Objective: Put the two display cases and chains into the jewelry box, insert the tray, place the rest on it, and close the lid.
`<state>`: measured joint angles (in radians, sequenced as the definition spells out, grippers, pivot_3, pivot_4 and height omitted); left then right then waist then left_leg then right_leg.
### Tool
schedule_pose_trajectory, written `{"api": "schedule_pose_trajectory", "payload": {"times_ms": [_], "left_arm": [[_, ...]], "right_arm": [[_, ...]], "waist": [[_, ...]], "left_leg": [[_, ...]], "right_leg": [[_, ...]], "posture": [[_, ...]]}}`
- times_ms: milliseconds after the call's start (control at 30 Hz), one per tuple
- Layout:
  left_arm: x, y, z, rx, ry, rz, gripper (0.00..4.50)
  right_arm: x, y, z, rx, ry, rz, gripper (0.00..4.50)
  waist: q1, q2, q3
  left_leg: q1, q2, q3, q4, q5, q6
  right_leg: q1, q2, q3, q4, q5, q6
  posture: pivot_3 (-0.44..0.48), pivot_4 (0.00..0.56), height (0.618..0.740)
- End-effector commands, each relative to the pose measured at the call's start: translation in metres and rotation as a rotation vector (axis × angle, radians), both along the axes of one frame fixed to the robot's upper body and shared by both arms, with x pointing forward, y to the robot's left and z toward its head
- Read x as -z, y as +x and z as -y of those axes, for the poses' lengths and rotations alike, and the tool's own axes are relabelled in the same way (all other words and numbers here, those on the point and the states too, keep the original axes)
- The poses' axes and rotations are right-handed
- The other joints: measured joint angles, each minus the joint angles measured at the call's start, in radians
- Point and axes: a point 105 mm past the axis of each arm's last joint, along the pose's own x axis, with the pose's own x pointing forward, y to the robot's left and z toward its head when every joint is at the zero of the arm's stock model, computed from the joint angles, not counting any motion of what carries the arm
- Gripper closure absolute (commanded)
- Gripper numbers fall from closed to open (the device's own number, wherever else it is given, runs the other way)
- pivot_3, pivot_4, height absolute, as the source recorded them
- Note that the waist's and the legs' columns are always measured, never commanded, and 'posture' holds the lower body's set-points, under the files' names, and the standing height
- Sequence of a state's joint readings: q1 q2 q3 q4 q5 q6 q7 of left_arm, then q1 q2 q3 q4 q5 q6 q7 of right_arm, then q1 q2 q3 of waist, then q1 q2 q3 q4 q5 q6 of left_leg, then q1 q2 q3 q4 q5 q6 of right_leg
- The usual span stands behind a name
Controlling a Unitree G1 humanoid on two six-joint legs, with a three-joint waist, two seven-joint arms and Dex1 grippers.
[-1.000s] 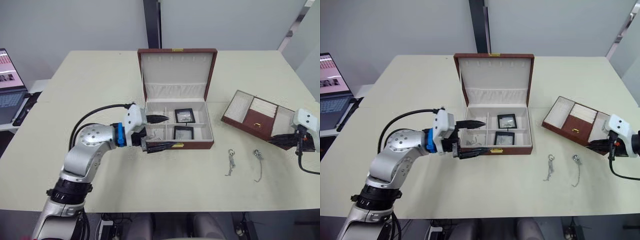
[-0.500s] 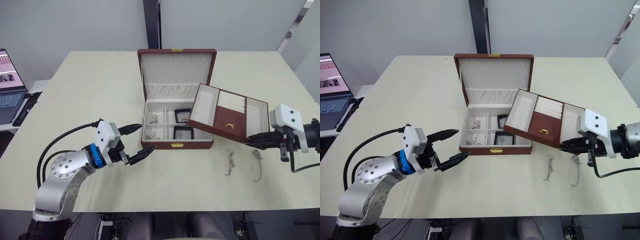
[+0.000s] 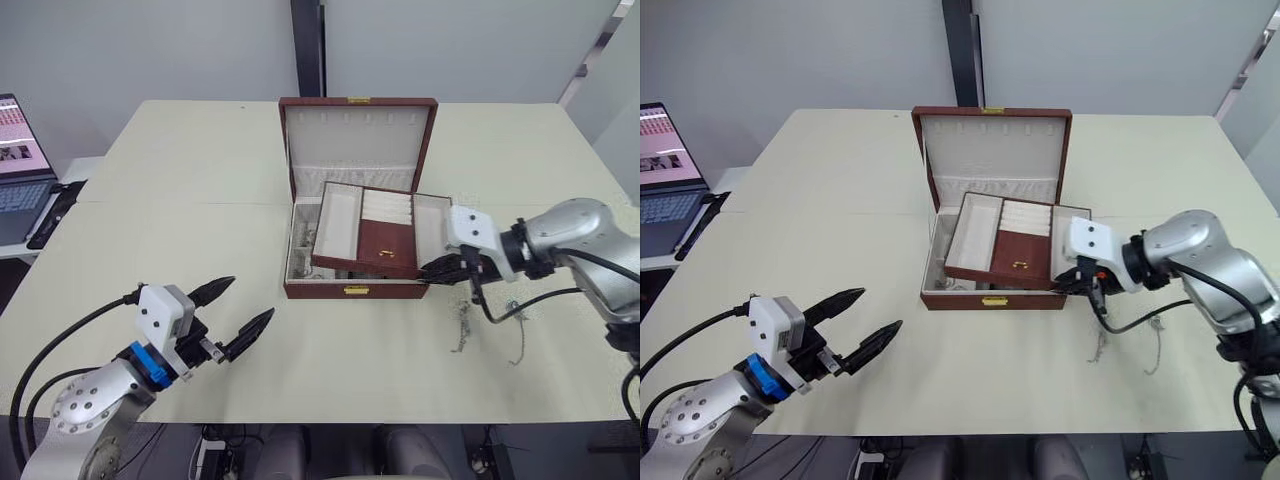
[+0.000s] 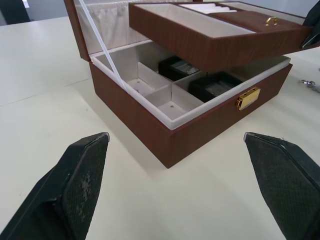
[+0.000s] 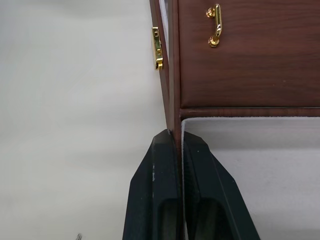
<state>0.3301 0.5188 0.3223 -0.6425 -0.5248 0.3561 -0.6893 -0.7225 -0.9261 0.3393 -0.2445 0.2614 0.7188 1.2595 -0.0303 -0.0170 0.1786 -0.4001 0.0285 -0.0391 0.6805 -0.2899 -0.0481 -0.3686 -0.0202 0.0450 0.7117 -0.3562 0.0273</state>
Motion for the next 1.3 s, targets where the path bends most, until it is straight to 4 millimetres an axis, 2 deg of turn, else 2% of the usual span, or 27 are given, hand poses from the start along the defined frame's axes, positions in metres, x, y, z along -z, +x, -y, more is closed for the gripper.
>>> {"api": "schedule_pose_trajectory", "payload": {"times_ms": [33,400,1300], "left_arm": [[-0.012,-0.007,-0.002,-0.038,0.009,0.069,0.0],[-0.013,-0.015,0.004,-0.077,-0.007,0.08,0.0],[-0.03,-0.006,0.014,-0.075,-0.009,0.101,0.0]], "right_arm": [[-0.011,0.005,-0.008,-0.028,-0.013,0.06,4.48],[-0.005,0.01,-0.038,-0.092,-0.038,0.075,4.48],[0.009,0.016,-0.036,-0.09,-0.086,0.059,4.48]], "waist": [[0.001,0.0,0.0],[0.0,0.0,0.0],[-0.001,0.0,0.0]], "left_leg": [[0.0,0.0,0.0,0.0,0.0,0.0],[0.0,0.0,-0.001,0.0,0.0,0.0],[0.0,0.0,-0.001,0.0,0.0,0.0]], "right_leg": [[0.0,0.0,0.0,0.0,0.0,0.0],[0.0,0.0,-0.001,0.0,0.0,0.0],[0.001,0.0,-0.001,0.0,0.0,0.0]], "posture": [[0.0,0.15,0.74],[0.0,0.15,0.74],[0.0,0.15,0.74]]}}
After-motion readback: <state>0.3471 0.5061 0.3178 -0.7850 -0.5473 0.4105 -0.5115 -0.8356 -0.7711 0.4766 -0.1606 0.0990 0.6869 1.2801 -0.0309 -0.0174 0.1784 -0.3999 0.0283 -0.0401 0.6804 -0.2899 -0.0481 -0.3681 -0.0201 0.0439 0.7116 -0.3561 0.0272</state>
